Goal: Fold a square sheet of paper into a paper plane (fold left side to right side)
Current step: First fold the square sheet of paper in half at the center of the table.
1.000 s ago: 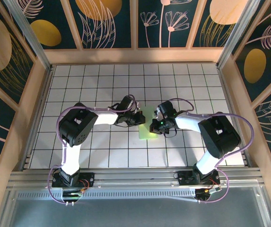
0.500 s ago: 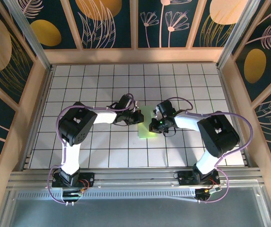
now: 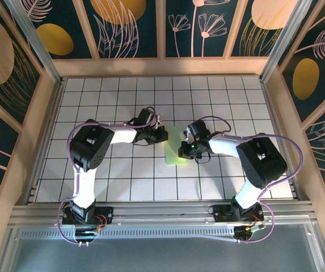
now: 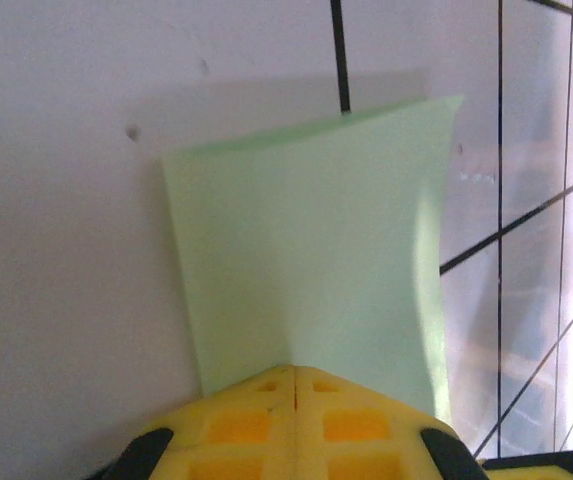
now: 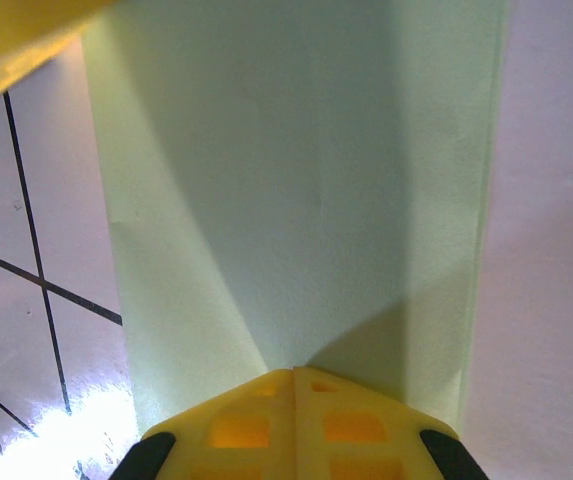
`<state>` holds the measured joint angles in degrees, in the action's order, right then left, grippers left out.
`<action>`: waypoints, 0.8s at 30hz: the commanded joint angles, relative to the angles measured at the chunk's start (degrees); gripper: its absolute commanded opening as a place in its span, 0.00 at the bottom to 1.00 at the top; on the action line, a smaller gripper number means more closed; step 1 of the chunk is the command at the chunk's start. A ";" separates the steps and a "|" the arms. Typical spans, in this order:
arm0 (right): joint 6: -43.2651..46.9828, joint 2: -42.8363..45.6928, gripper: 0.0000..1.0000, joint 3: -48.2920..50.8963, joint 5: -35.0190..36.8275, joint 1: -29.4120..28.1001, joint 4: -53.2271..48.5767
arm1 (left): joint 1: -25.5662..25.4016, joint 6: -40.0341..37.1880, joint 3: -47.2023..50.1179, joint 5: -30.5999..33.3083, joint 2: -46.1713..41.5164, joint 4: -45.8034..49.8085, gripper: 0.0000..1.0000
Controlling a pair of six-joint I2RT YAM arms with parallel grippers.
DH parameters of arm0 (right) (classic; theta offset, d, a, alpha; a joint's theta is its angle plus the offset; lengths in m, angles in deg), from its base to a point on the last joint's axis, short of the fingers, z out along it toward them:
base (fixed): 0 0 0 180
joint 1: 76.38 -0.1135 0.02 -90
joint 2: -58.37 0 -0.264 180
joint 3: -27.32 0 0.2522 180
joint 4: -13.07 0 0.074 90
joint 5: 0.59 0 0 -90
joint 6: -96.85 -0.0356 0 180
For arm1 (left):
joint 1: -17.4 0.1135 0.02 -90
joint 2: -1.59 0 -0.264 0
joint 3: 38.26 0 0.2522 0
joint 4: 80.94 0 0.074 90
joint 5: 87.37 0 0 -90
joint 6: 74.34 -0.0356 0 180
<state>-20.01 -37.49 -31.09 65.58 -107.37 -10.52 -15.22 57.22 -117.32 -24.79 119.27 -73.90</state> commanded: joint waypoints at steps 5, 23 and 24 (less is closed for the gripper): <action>1.54 -4.09 0.00 2.81 9.18 0.04 -8.81 | 5.15 -2.95 -1.97 8.07 3.68 2.06 0.00; 1.29 -3.63 0.00 2.85 8.89 0.04 -8.99 | 7.74 -5.25 -9.91 9.93 8.59 5.05 0.00; 1.28 -3.57 0.00 2.90 8.89 0.04 -8.98 | 7.90 -5.26 -10.25 9.78 8.89 4.98 0.00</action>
<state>-20.01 -37.49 -31.09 66.06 -107.37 -9.93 -10.98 53.77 -126.32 -24.61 124.15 -68.24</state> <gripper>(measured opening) 0.047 0.044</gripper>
